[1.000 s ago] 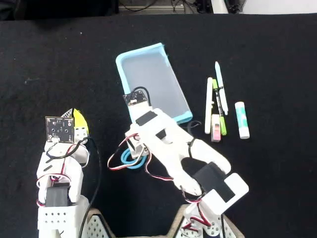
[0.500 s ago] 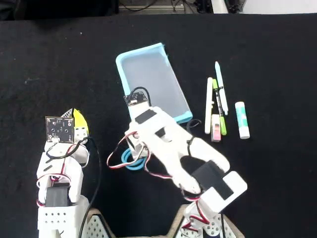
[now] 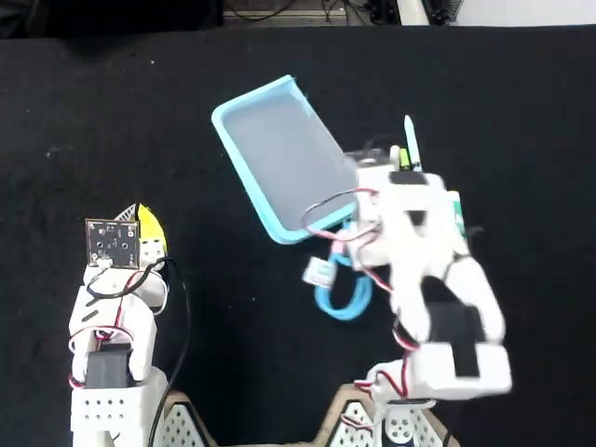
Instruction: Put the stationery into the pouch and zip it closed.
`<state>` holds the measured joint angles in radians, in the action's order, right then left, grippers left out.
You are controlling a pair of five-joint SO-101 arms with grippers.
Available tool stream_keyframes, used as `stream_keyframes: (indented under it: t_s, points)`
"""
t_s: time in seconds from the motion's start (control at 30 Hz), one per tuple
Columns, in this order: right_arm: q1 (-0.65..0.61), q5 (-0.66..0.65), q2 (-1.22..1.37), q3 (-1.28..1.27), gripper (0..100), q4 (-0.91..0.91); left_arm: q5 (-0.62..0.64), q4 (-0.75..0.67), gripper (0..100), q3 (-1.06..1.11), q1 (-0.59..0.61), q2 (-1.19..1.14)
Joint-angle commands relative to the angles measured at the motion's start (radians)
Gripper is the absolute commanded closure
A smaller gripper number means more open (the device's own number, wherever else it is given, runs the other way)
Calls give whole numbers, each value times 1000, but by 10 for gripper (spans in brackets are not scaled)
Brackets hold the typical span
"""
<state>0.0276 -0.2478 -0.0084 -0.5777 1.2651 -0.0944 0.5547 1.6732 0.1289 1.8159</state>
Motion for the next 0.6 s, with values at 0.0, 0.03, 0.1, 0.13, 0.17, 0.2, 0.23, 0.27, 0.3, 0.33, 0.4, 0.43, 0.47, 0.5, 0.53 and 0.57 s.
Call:
stream_keyframes:
  t_s: [0.0,0.03,0.1,0.13,0.17,0.2,0.23,0.27,0.3,0.33,0.4,0.43,0.47,0.5,0.53,0.57]
  points:
    - [49,-60,-179,-31,988,74,-6,5,970,25,-4,9]
    - [49,-60,-220,-51,988,83,-6,5,970,25,-4,9]
    - [49,-60,-306,-87,987,81,-6,5,970,25,-2,9]
    - [49,-60,-343,-104,986,69,-6,5,970,25,-2,9]
    - [49,-60,-377,-122,982,57,-6,5,970,25,-2,9]
    - [49,-58,-407,-142,966,46,-6,5,970,25,-2,9]
    - [49,-52,-435,-157,933,41,-6,5,970,25,-2,9]
    - [49,-46,-455,-170,894,43,-6,5,970,25,-2,9]
    - [49,-25,-472,-174,853,43,-6,5,970,25,-2,9]
    - [49,3,-486,-174,818,44,-6,5,970,25,-2,9]
    - [49,63,-509,-171,771,44,-6,5,970,25,-2,9]
    - [44,100,-513,-171,766,38,-6,5,970,25,-2,9]
    - [25,133,-515,-170,766,29,-6,5,970,25,-2,9]
    - [0,157,-516,-173,766,17,-6,5,970,25,-2,9]
    - [-32,169,-513,-180,766,0,-6,5,970,25,-2,9]
    - [-69,180,-507,-191,766,-25,-6,5,970,25,-2,9]
